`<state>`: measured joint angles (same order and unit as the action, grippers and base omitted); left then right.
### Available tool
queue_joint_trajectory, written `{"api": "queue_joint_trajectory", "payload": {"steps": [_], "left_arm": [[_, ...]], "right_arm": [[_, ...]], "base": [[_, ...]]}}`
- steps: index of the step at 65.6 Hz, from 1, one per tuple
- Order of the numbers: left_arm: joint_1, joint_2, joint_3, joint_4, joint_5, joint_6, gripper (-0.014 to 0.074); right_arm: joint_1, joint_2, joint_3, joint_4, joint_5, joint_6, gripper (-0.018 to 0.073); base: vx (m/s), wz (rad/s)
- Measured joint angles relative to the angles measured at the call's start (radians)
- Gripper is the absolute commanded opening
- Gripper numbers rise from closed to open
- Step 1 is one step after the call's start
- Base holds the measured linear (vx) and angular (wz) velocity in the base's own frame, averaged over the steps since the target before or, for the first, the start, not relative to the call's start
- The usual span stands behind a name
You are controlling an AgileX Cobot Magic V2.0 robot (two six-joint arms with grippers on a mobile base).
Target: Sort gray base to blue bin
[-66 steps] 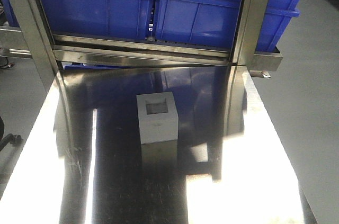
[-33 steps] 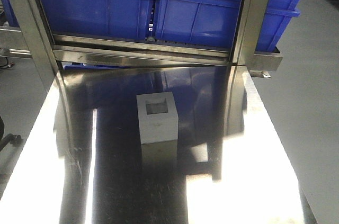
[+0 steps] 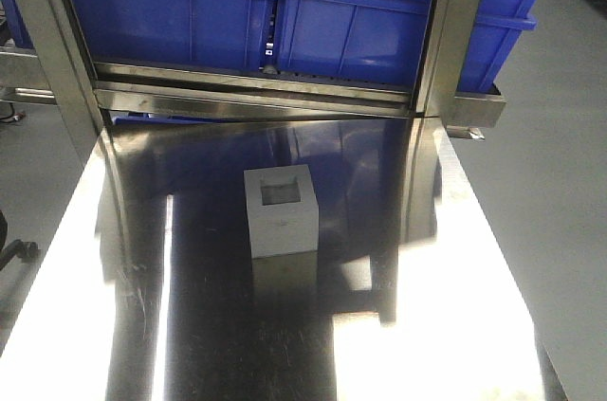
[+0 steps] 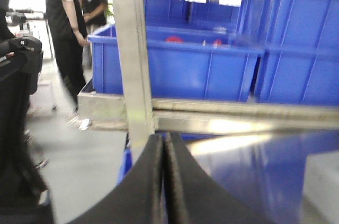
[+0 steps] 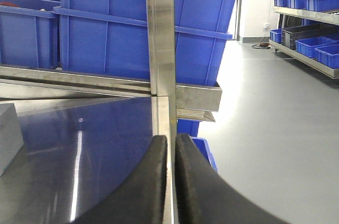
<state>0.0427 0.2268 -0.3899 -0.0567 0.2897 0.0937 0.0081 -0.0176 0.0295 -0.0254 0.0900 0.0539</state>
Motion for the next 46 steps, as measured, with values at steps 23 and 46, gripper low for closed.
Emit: {"api": "queue_joint_trajectory", "payload": {"steps": [23,46], "left_arm": [[0.000,0.188,-0.154,-0.004,0.112,0.026,0.0121],[0.000,0.188,-0.154,-0.036,0.113,0.026,0.0734]], "right_arm": [[0.000,0.000,0.000,0.000,0.000,0.000,-0.0004],[0.000,0.000,0.000,0.000,0.000,0.000,-0.0004]], "base": [[0.00,0.00],[0.00,0.00]]}}
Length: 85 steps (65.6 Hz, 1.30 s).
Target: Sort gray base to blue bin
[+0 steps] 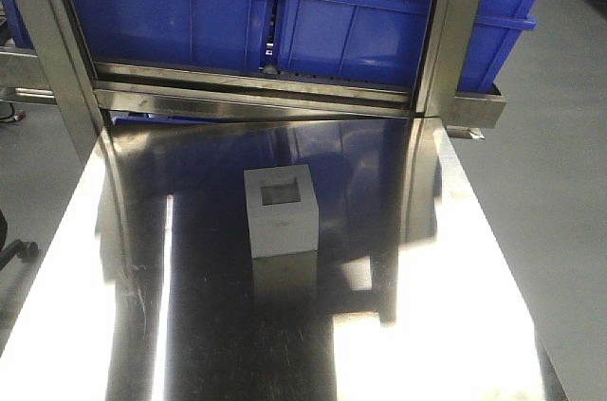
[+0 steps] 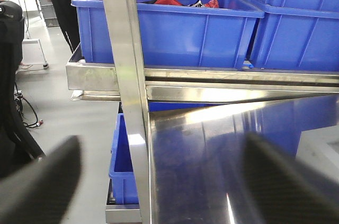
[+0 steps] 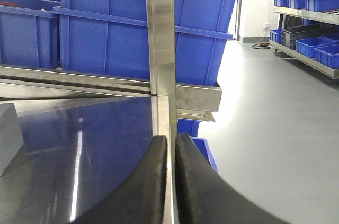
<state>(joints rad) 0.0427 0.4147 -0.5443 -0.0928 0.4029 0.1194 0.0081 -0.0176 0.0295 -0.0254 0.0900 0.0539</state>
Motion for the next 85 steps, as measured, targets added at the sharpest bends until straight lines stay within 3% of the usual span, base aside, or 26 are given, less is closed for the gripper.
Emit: {"api": "queue_joint_trajectory", "payload": {"steps": [12,22,28,41,53,59,72,78,85], "left_arm": [[0.000,0.000,0.000,-0.006,-0.006,0.000,0.0696],[0.000,0.022,-0.012,-0.087,-0.058,0.013,0.0639],[0.000,0.085,-0.064,-0.163,-0.056,0.092,0.0600],[0.000,0.313,-0.273,-0.398,0.062,0.377,0.0569],[-0.007,0.527,-0.454,-0.559,0.121,0.504,0.0569],[-0.052,0.623,-0.512,-0.565,0.120,0.516,0.0568],[-0.248,0.809,-0.588,-0.538,0.067,0.511,0.0560],[-0.336,0.895,-0.610,-0.469,0.031,0.445,0.0560],[-0.413,0.995,-0.649,-0.319,0.021,0.273,0.0560]], "right_arm": [[0.000,0.000,0.000,0.000,0.000,0.000,-0.0004],[0.000,0.000,0.000,0.000,0.000,0.000,-0.0004],[0.000,0.000,0.000,0.000,0.000,0.000,-0.0004],[0.000,0.000,0.000,0.000,0.000,0.000,-0.0004],[0.000,0.000,0.000,0.000,0.000,0.000,-0.0004],[0.000,0.000,0.000,0.000,0.000,0.000,-0.0004],[0.000,0.000,0.000,0.000,0.000,0.000,-0.0004],[0.000,0.000,0.000,0.000,0.000,0.000,-0.0004],[0.000,0.000,0.000,0.000,0.000,0.000,-0.0004]], "base": [[0.00,0.00],[0.00,0.00],[0.00,0.00],[0.00,0.00],[0.00,0.00],[0.00,0.00],[0.00,0.00],[0.00,0.00],[0.00,0.00]]}}
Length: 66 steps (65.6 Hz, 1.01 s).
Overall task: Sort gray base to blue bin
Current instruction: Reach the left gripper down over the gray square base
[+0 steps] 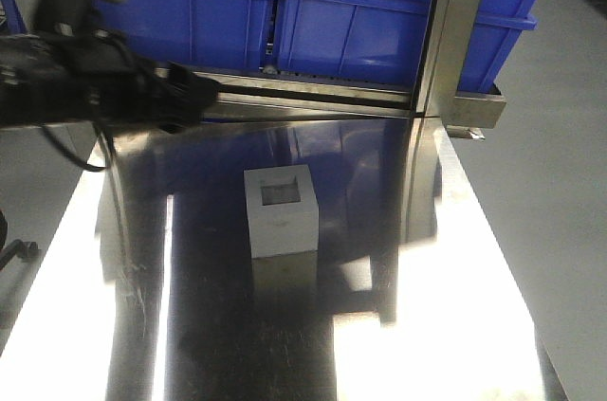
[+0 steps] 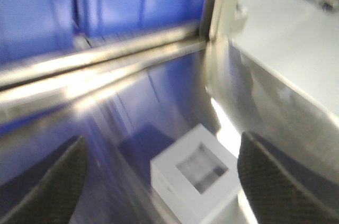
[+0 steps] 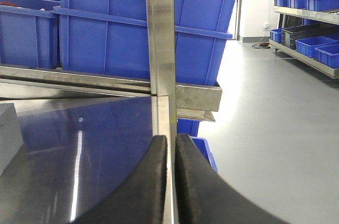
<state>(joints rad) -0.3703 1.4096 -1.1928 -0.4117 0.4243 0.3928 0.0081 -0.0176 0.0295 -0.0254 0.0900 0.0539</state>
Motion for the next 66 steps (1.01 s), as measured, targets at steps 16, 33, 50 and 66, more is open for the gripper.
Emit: {"api": "queue_joint_trajectory", "payload": {"steps": [16,33,50,66], "left_arm": [[-0.092,0.222,-0.151,0.351,0.084,-0.465,0.0560],[-0.095,0.412,-0.266,0.355,0.127,-0.599,0.0561],[-0.095,0.539,-0.291,0.312,0.131,-0.602,0.0561],[-0.095,0.592,-0.291,0.303,0.138,-0.611,0.0561]], "right_arm": [[0.000,0.000,0.000,0.000,0.000,0.000,-0.0004],[0.000,0.000,0.000,0.000,0.000,0.000,-0.0004],[0.000,0.000,0.000,0.000,0.000,0.000,-0.0004],[0.000,0.000,0.000,0.000,0.000,0.000,-0.0004]], "base": [[0.00,0.00],[0.00,0.00],[0.00,0.00],[0.00,0.00]]}}
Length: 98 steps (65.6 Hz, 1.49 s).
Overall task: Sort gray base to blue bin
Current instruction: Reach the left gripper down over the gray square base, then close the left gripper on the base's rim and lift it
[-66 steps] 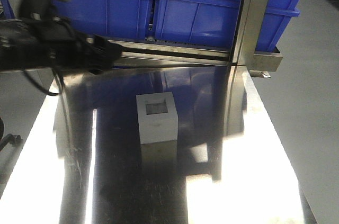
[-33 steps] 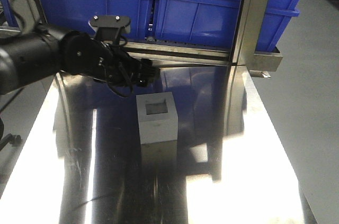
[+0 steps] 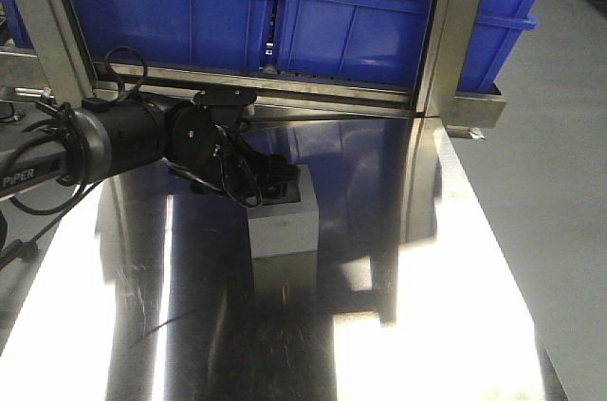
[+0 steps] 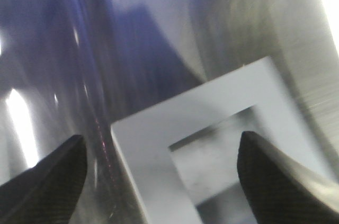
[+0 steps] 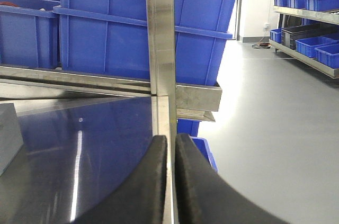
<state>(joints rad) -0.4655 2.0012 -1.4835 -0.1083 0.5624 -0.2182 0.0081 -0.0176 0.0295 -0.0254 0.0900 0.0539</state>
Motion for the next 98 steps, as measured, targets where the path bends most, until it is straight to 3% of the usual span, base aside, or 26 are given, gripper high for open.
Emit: {"api": "queue_joint_trajectory", "payload": {"steps": [30,40,56,66,77,98], "left_arm": [[0.000,0.009,-0.010,-0.009,0.016,-0.006,0.0549],[0.000,0.009,-0.012,-0.013,0.027,-0.006,0.0433],[0.000,0.008,-0.017,-0.017,0.042,-0.005,0.0161],[0.000,0.006,-0.018,-0.013,0.040,-0.001,0.0056],[0.000,0.005,-0.018,-0.010,0.040,0.000,-0.0007],[0.000,-0.065,-0.003,0.026,0.101,0.016,-0.0005]], "right_arm": [[0.000,0.000,0.000,0.000,0.000,0.000,-0.0004],[0.000,0.000,0.000,0.000,0.000,0.000,-0.0004],[0.000,0.000,0.000,0.000,0.000,0.000,-0.0004],[0.000,0.000,0.000,0.000,0.000,0.000,-0.0004],[0.000,0.000,0.000,0.000,0.000,0.000,-0.0004],[0.000,0.000,0.000,0.000,0.000,0.000,-0.0004]], "base": [[0.00,0.00],[0.00,0.00],[0.00,0.00],[0.00,0.00],[0.00,0.00],[0.00,0.00]]}}
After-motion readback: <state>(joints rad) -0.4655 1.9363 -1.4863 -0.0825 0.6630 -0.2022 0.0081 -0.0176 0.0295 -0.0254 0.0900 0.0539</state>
